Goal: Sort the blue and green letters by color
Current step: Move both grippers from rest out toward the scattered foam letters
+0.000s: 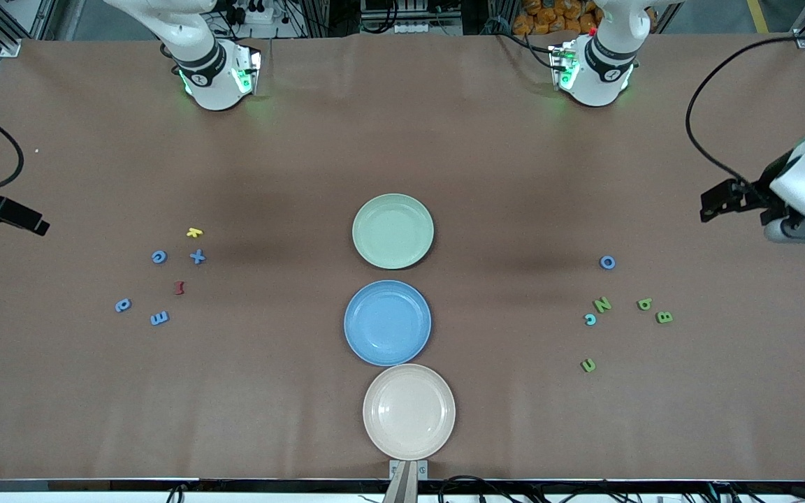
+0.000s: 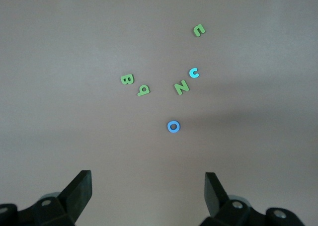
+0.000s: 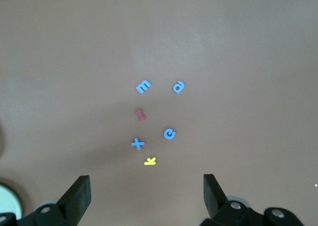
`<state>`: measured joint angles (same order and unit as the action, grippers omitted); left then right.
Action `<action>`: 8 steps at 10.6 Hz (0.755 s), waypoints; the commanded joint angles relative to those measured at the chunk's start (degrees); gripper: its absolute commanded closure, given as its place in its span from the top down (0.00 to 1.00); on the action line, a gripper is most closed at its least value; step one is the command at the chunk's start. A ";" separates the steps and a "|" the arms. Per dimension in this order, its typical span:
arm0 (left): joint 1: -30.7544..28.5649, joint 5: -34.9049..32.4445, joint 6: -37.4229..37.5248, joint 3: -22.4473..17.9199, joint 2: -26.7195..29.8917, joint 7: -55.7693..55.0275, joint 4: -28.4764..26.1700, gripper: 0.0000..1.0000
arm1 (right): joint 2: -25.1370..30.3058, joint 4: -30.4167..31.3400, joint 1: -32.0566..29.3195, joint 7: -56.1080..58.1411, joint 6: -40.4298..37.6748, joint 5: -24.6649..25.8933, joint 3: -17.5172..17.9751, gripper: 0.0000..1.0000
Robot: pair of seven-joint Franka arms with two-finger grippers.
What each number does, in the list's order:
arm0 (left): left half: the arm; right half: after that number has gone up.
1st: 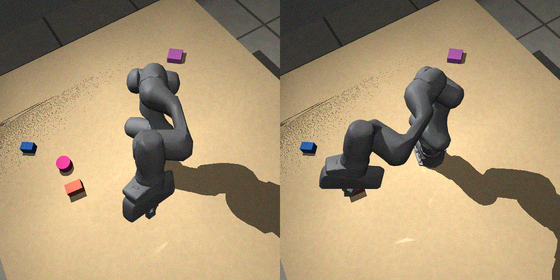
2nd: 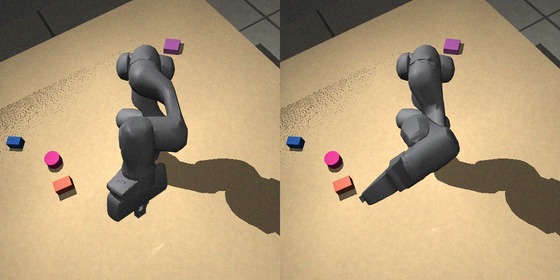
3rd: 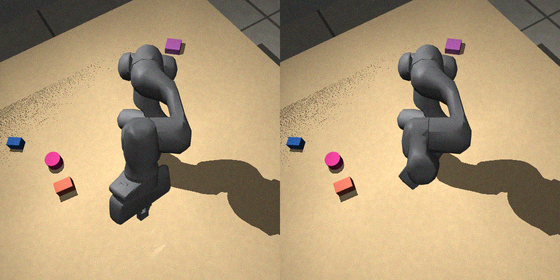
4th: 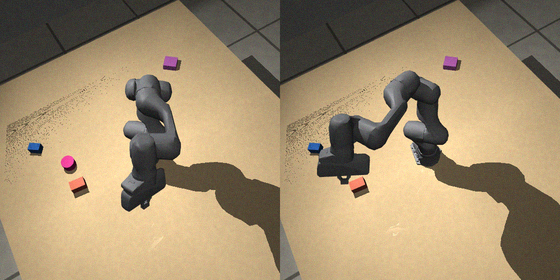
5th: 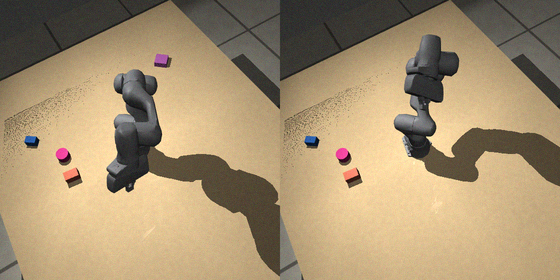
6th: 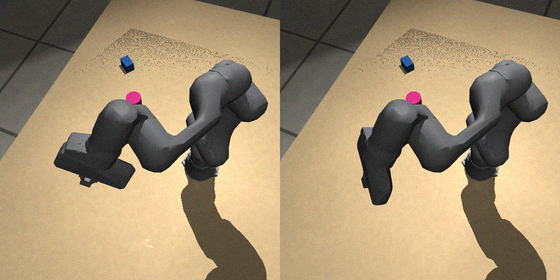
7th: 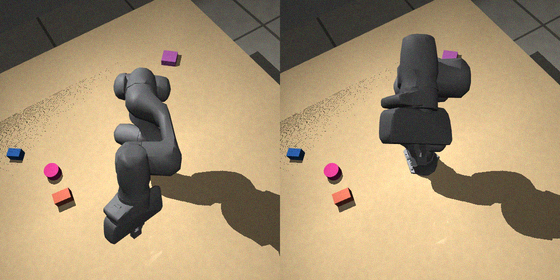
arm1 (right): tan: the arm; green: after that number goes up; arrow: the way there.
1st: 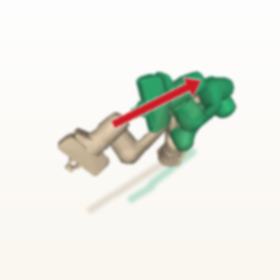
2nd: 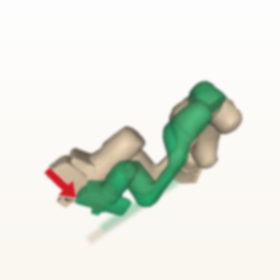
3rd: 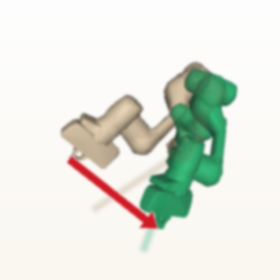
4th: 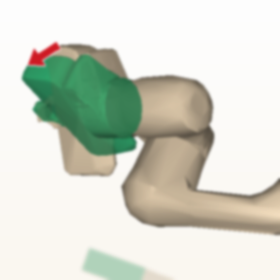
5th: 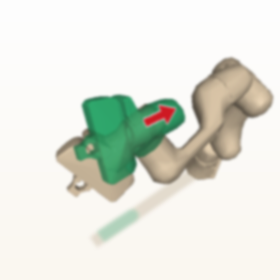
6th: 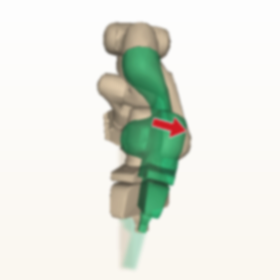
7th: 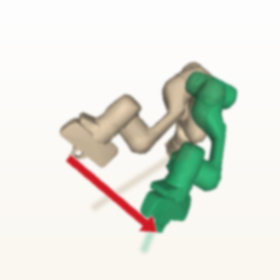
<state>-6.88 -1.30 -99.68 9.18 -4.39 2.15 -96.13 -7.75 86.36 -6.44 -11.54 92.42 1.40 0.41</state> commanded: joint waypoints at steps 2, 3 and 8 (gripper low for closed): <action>-2.16 -0.54 -11.91 0.40 -6.32 -6.06 -5.98 1.00 | -4.89 2.21 -4.80 1.35 3.19 -0.52 -0.23 1.00; -2.34 -0.54 -13.07 0.31 -9.03 -11.15 -6.17 1.00 | -4.90 6.23 -5.16 0.56 7.82 -0.61 -1.54 1.00; -2.26 -1.25 -22.97 0.22 -14.85 -23.24 -9.58 1.00 | -8.85 15.49 -5.69 -13.10 25.68 -1.13 -2.08 1.00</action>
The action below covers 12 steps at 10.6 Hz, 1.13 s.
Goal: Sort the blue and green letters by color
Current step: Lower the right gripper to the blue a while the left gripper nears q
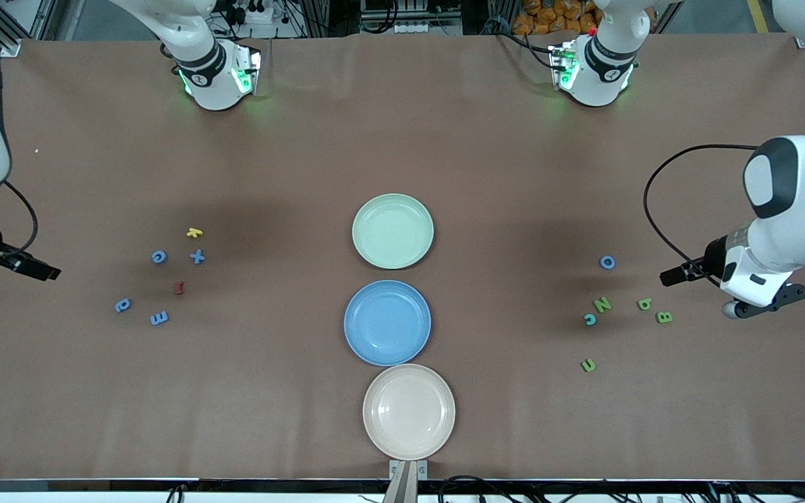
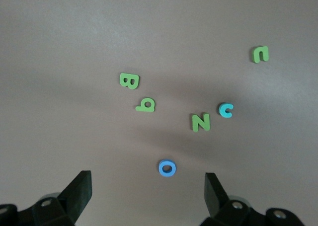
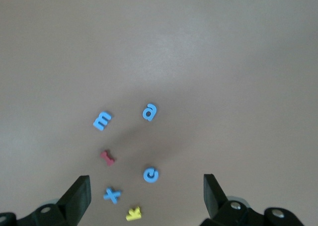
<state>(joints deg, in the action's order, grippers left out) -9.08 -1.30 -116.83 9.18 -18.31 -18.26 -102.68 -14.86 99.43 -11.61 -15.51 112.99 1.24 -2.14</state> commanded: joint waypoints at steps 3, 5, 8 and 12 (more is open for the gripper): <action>-0.06 -1.34 -14.91 0.14 -4.08 -2.83 -7.10 1.00 | -5.87 2.87 -0.26 -25.92 11.00 -6.05 0.47 1.00; -0.06 -2.47 -17.46 0.14 -6.38 -2.92 -7.01 1.00 | -9.21 2.96 -0.08 -33.25 14.87 -6.24 0.47 1.00; -0.06 -3.88 -18.87 0.14 -8.31 -2.92 -6.66 1.00 | -13.95 3.31 -0.08 -33.62 19.09 -6.25 0.47 1.00; -0.15 -8.44 -22.83 -0.13 -12.53 -3.01 -5.00 1.00 | -19.41 3.31 -0.17 -33.10 24.20 -6.25 0.47 1.00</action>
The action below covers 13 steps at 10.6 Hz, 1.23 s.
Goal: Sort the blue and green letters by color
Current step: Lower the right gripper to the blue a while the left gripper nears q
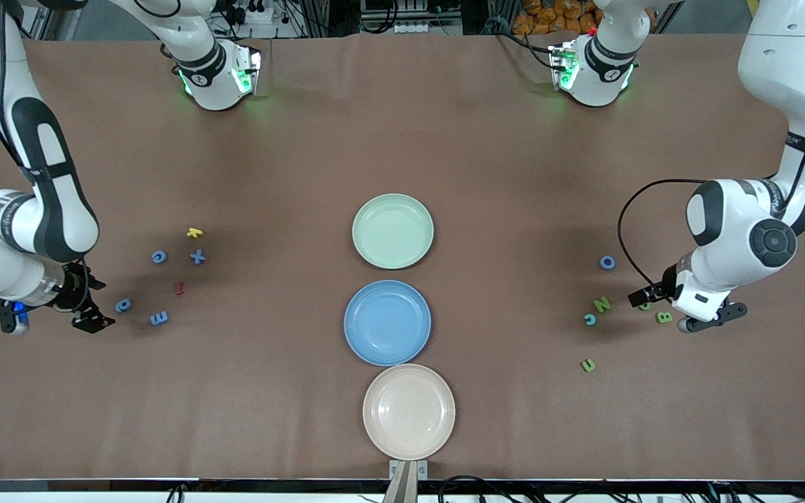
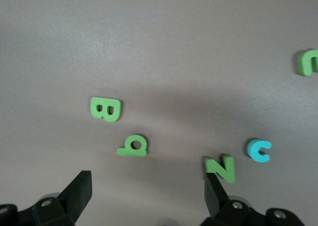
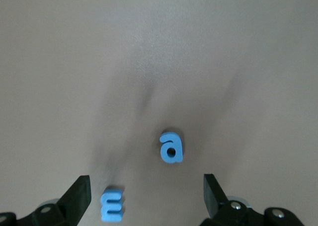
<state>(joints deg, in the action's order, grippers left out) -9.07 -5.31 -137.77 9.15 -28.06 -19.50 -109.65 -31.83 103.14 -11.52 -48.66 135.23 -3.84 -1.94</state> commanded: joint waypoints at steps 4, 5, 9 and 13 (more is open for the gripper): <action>0.02 -7.26 -2.32 -0.53 -4.81 -1.86 1.90 0.94 | -3.68 0.65 0.00 2.32 3.55 -0.55 0.27 1.00; 0.02 -7.26 -2.32 -0.62 -5.16 -1.77 1.98 0.94 | -3.59 1.35 -0.08 5.64 3.73 -0.55 0.27 1.00; 0.02 -10.07 -2.41 -0.71 -7.98 -1.77 3.65 0.89 | -3.77 1.71 -0.87 11.30 3.64 -0.55 0.18 1.00; 0.02 -11.39 -2.41 -0.89 -8.77 -1.86 3.92 0.82 | -4.82 2.49 -1.40 11.65 6.09 -0.55 0.01 1.00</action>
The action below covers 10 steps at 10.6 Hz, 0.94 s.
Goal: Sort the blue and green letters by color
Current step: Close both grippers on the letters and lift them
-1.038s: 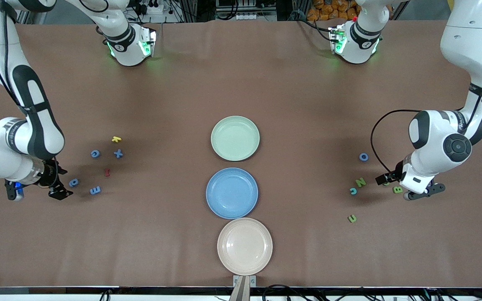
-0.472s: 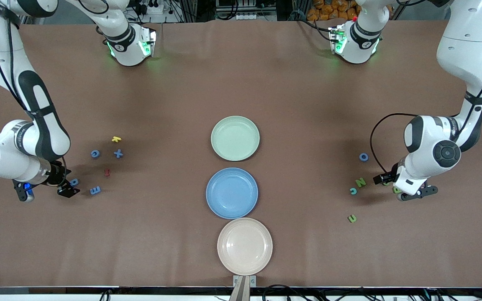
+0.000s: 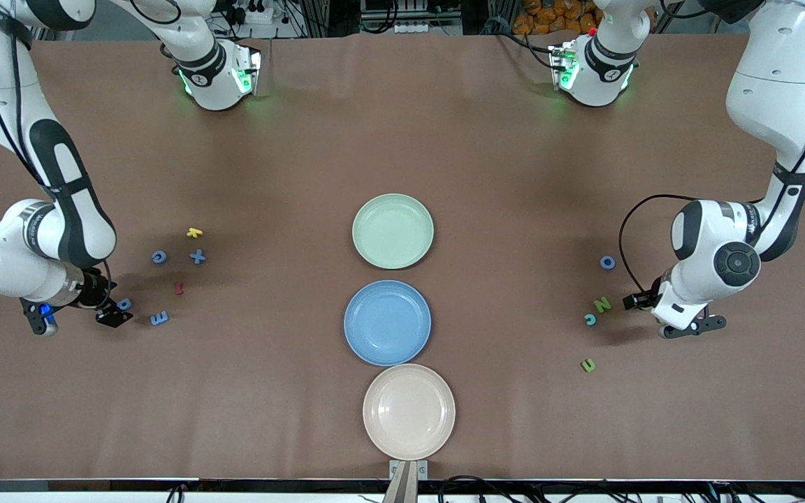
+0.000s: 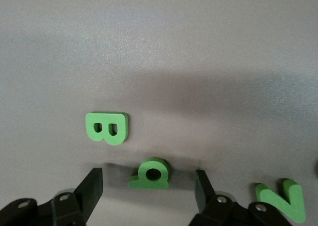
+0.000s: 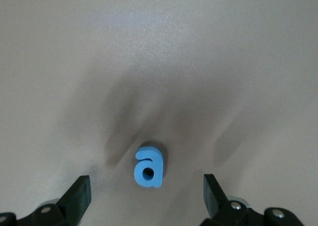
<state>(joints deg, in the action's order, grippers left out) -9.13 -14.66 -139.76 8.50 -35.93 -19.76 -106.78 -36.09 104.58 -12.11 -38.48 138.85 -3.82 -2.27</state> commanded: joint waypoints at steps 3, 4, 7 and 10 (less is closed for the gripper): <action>0.08 -2.04 -0.43 -0.32 -0.89 -1.60 1.05 0.79 | -0.65 2.82 -0.90 2.36 5.81 -0.58 0.34 1.00; 0.17 -2.04 -0.43 -0.24 -0.89 -1.60 1.05 0.75 | -0.65 2.91 -0.81 2.53 5.73 -0.58 0.34 0.85; 0.08 -2.04 -0.43 -0.23 -0.89 -1.60 1.05 0.59 | -0.56 3.17 -0.81 4.54 5.21 -0.75 0.34 0.35; 0.08 -4.65 -0.51 -0.23 -1.33 -1.25 1.31 0.19 | -0.38 3.26 -0.72 5.43 4.94 -0.75 0.42 0.00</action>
<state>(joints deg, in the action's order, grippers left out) -9.00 -14.70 -139.79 8.55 -36.24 -19.76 -106.10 -36.02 107.07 -12.39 -34.58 143.01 -3.82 -2.46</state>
